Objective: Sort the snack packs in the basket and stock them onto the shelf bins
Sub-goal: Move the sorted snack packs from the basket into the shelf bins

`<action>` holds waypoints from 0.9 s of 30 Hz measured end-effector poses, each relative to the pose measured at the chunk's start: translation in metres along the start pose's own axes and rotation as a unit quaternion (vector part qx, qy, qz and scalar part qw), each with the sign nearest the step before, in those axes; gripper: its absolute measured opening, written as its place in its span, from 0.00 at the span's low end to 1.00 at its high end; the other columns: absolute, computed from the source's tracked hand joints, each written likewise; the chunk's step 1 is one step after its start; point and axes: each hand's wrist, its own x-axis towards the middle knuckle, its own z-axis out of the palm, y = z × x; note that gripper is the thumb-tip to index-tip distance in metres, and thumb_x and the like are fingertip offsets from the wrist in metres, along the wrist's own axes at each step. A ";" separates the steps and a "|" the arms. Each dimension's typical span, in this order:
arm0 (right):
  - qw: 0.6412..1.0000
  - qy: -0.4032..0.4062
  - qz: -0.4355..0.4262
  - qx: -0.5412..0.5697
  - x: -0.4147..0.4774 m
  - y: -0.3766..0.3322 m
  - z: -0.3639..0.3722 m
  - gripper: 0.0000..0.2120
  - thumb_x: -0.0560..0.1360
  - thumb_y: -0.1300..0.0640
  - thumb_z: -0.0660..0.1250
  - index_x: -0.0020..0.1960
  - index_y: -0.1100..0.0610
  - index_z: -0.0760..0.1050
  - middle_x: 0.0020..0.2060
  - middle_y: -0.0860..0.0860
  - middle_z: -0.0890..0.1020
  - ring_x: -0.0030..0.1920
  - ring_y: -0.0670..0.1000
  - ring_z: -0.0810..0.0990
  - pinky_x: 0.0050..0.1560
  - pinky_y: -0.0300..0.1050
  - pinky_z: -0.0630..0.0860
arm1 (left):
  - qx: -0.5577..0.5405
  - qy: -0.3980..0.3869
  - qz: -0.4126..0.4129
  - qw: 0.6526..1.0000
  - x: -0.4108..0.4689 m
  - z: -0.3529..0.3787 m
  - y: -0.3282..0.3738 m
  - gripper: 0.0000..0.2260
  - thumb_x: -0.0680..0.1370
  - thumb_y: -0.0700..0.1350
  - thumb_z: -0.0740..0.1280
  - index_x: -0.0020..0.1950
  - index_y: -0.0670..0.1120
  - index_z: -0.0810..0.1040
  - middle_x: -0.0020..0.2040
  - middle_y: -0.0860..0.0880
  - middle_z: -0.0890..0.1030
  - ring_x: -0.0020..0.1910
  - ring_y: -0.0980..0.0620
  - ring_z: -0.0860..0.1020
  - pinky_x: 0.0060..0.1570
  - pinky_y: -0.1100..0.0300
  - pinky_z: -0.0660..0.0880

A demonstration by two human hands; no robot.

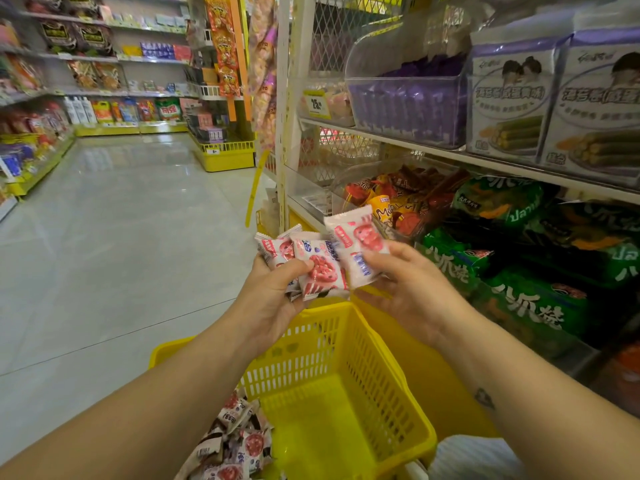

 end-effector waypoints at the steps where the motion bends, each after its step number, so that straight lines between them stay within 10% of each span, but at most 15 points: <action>1: 1.000 0.001 -0.014 0.022 0.000 -0.007 -0.005 0.10 0.74 0.64 0.67 0.54 0.56 0.75 0.42 0.53 0.85 0.43 0.51 0.83 0.48 0.54 0.80 | 0.002 0.000 0.001 1.000 0.001 -0.002 0.003 0.23 0.75 0.32 0.66 0.68 0.48 0.69 0.57 0.41 0.81 0.47 0.45 0.84 0.36 0.55 0.80; 7: 0.996 -0.075 0.011 -0.044 -0.007 -0.021 -0.020 0.17 0.72 0.68 0.68 0.59 0.56 0.71 0.45 0.57 0.83 0.36 0.50 0.82 0.29 0.38 0.76 | 0.032 0.016 0.013 0.999 0.004 -0.014 0.010 0.23 0.75 0.33 0.66 0.68 0.49 0.68 0.58 0.41 0.81 0.46 0.46 0.84 0.36 0.56 0.80; 14: 0.995 -0.089 0.048 -0.021 -0.002 -0.003 -0.006 0.12 0.69 0.62 0.69 0.52 0.65 0.78 0.46 0.62 0.83 0.41 0.55 0.83 0.41 0.46 0.81 | 0.066 -0.014 -0.003 0.998 0.000 -0.003 0.002 0.26 0.74 0.32 0.66 0.69 0.49 0.67 0.59 0.41 0.80 0.46 0.47 0.84 0.36 0.56 0.80; 22: 0.996 -0.057 0.053 -0.035 -0.002 0.024 0.013 0.14 0.79 0.47 0.61 0.61 0.53 0.73 0.47 0.53 0.85 0.45 0.50 0.84 0.51 0.53 0.80 | 0.095 -0.037 -0.008 0.995 -0.005 0.009 -0.017 0.24 0.75 0.33 0.68 0.67 0.50 0.67 0.55 0.43 0.83 0.51 0.45 0.83 0.40 0.54 0.81; 27: 0.994 -0.065 0.090 0.020 -0.003 0.019 0.007 0.17 0.77 0.54 0.64 0.64 0.57 0.73 0.51 0.57 0.84 0.51 0.54 0.82 0.50 0.51 0.80 | 0.069 -0.043 -0.049 0.995 -0.005 0.011 -0.014 0.23 0.77 0.35 0.65 0.69 0.49 0.65 0.55 0.41 0.83 0.50 0.44 0.84 0.38 0.53 0.81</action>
